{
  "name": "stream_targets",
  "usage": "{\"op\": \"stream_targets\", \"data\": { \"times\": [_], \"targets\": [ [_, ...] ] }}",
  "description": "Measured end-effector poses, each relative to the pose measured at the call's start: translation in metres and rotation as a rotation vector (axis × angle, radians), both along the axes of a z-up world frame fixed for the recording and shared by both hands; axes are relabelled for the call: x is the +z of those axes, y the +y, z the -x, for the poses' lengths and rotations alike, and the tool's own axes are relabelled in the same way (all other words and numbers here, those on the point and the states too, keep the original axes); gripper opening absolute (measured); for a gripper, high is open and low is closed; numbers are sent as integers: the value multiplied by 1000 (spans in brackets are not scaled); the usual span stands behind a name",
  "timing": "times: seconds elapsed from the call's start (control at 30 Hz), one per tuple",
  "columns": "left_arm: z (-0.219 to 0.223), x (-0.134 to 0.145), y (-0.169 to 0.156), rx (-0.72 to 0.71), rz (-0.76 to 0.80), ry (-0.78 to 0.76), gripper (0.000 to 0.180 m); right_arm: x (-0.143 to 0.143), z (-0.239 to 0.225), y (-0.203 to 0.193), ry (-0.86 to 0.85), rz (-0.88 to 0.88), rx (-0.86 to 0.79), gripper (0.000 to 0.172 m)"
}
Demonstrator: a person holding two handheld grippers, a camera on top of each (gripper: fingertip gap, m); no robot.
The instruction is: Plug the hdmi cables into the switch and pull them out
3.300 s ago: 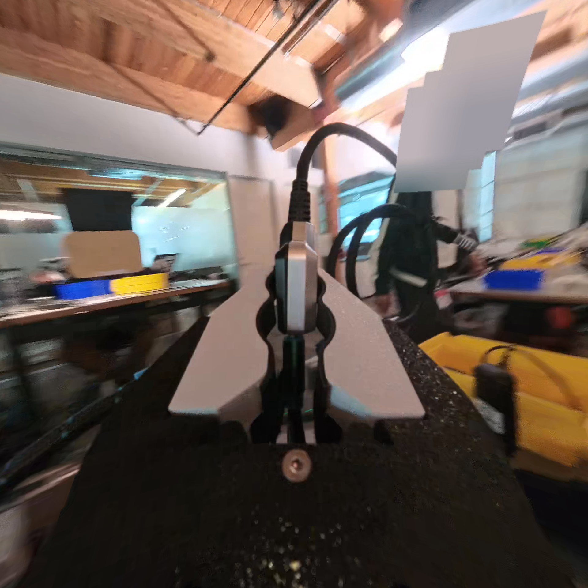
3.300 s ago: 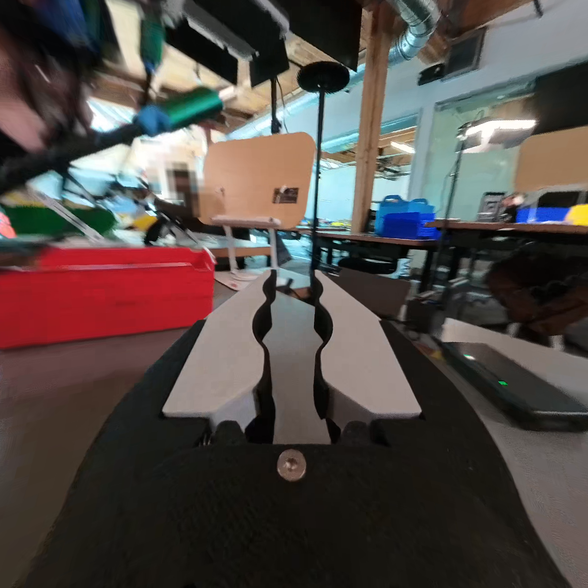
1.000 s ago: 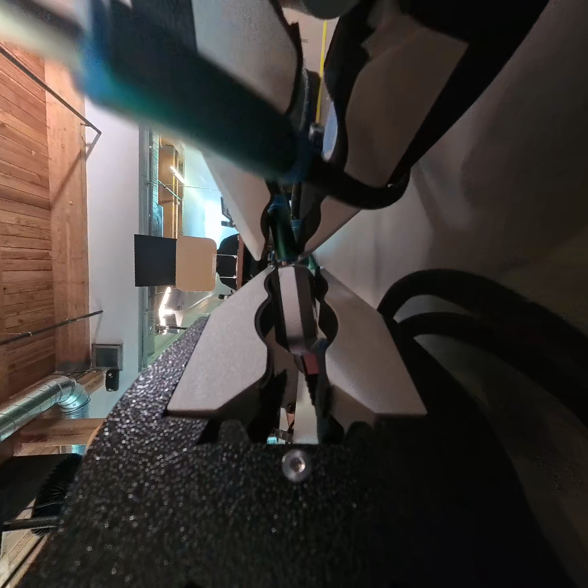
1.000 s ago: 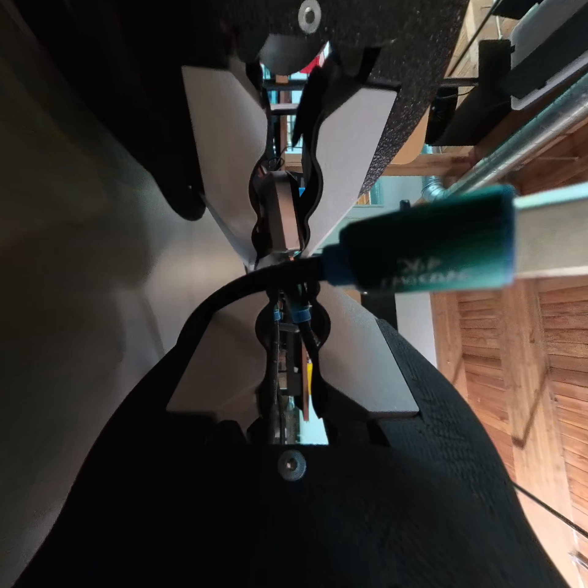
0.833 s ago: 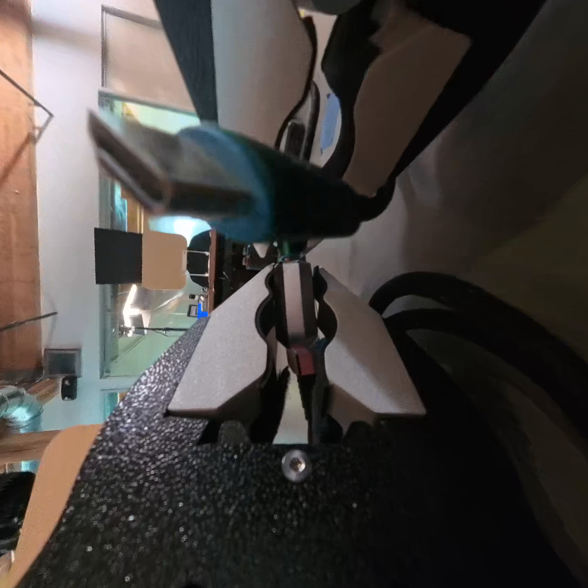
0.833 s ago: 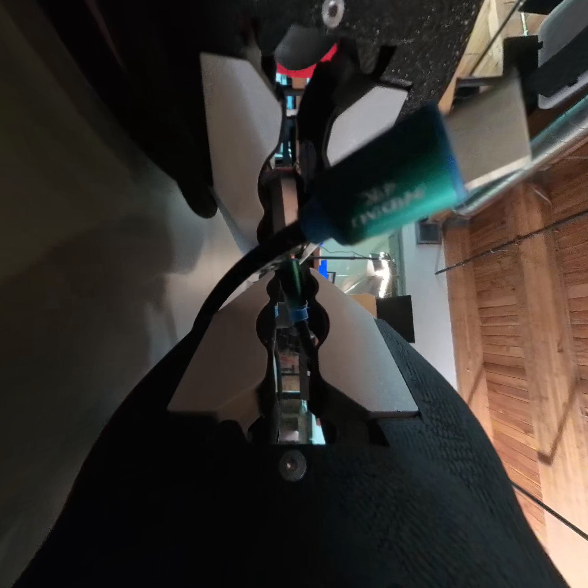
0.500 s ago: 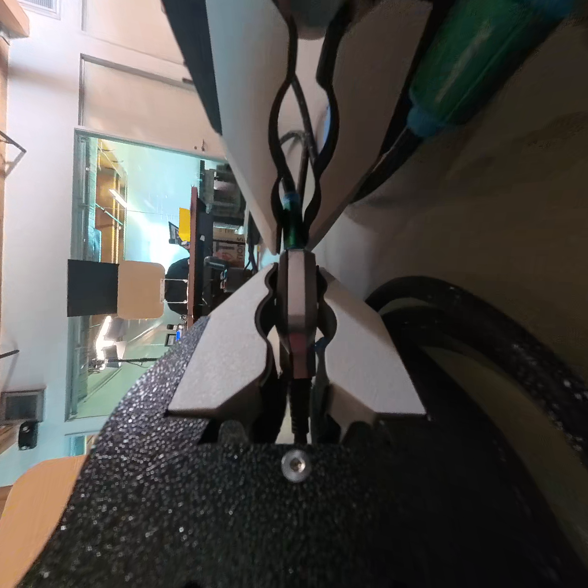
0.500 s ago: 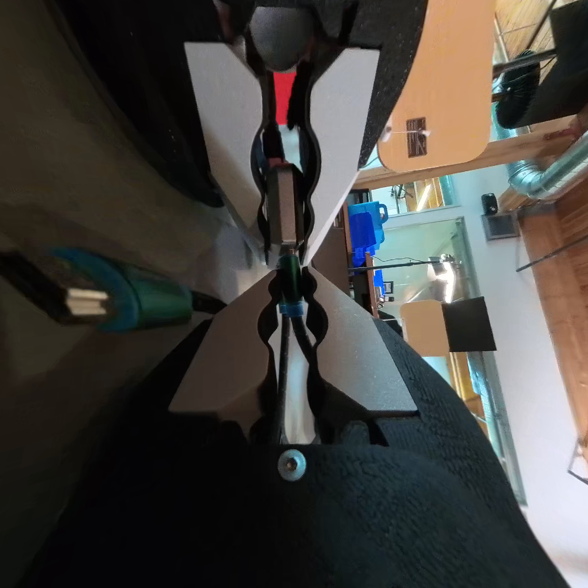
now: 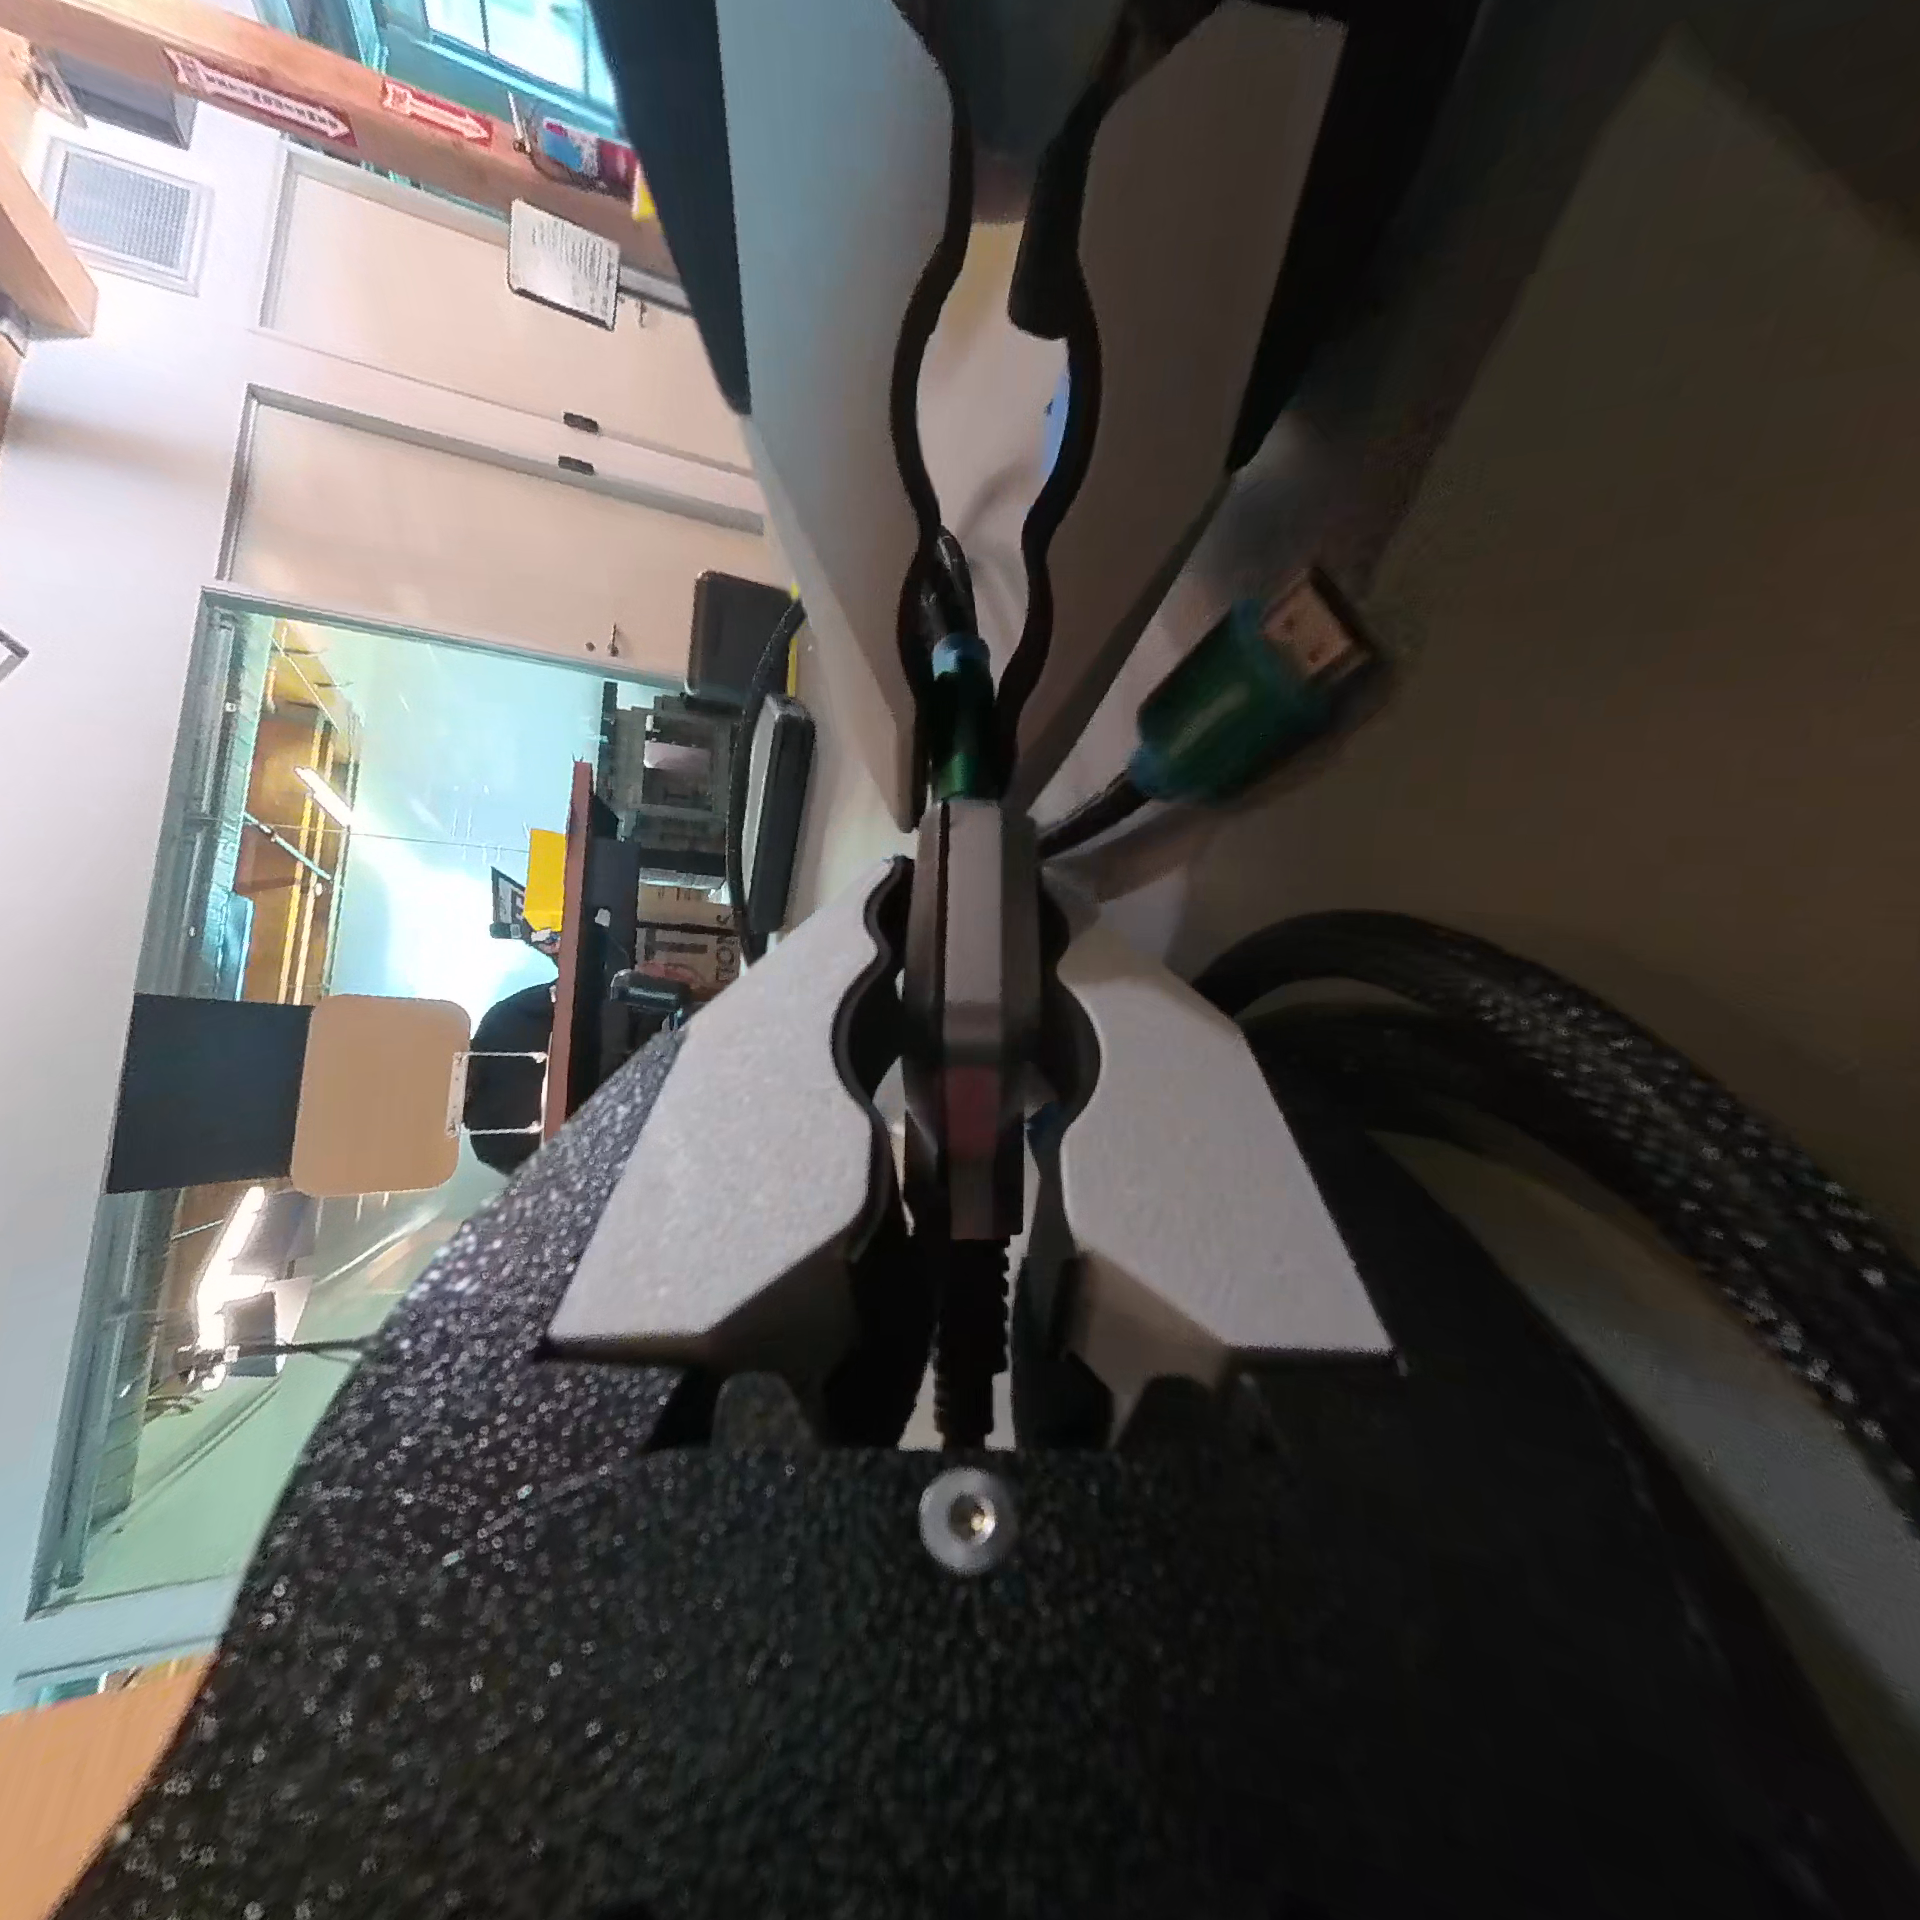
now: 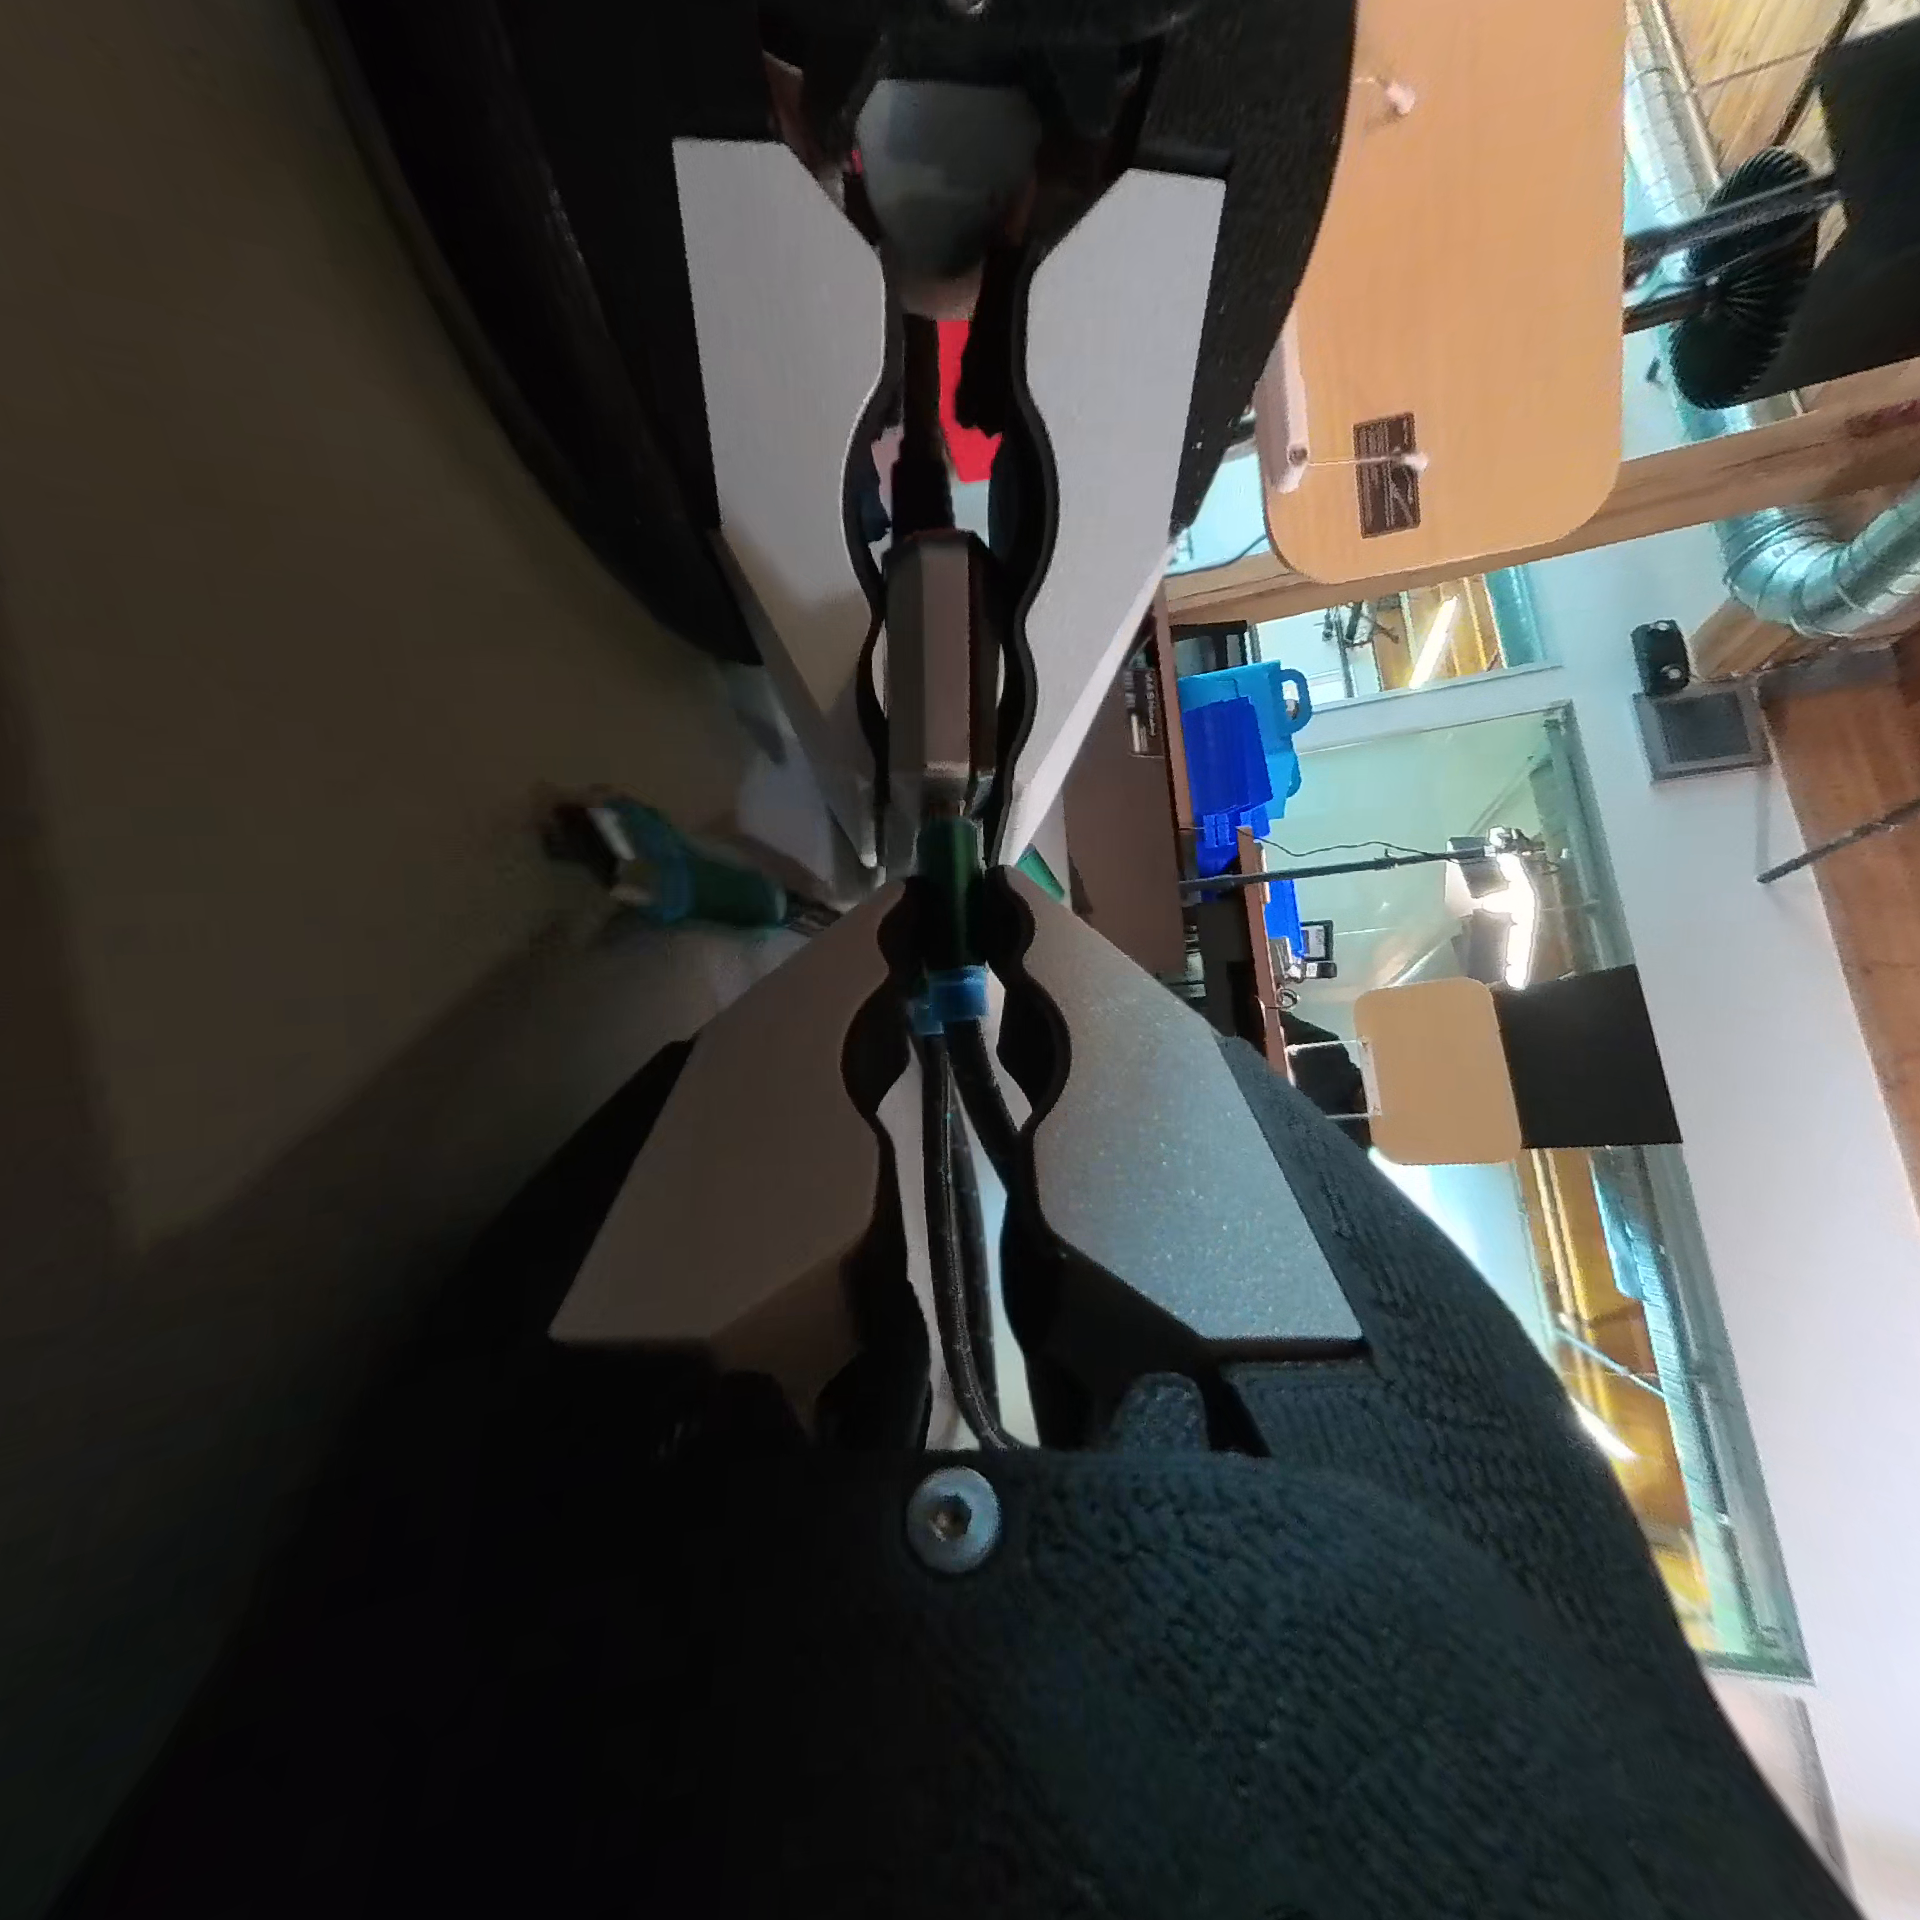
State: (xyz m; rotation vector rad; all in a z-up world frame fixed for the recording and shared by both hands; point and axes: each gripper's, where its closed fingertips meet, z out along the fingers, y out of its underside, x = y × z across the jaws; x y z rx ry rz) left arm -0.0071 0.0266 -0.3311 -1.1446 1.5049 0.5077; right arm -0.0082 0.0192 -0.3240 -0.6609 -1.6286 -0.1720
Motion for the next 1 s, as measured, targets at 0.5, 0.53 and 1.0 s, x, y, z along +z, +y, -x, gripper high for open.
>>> {"op": "stream_targets", "data": {
  "times": [0.5, 0.53, 1.0],
  "targets": [
    [-7, 2, -24, -61, 45, -51, 20, 3, -7, -25, 7, 73, 74, 11],
    [-7, 2, -25, -65, 44, -49, 20, 3, -8, -26, 7, 76, 78, 11],
    [0, 3, -21, -25, 21, -49, 20, 7, -3, -25, 50, 67, 95, 11]
  ]
}}
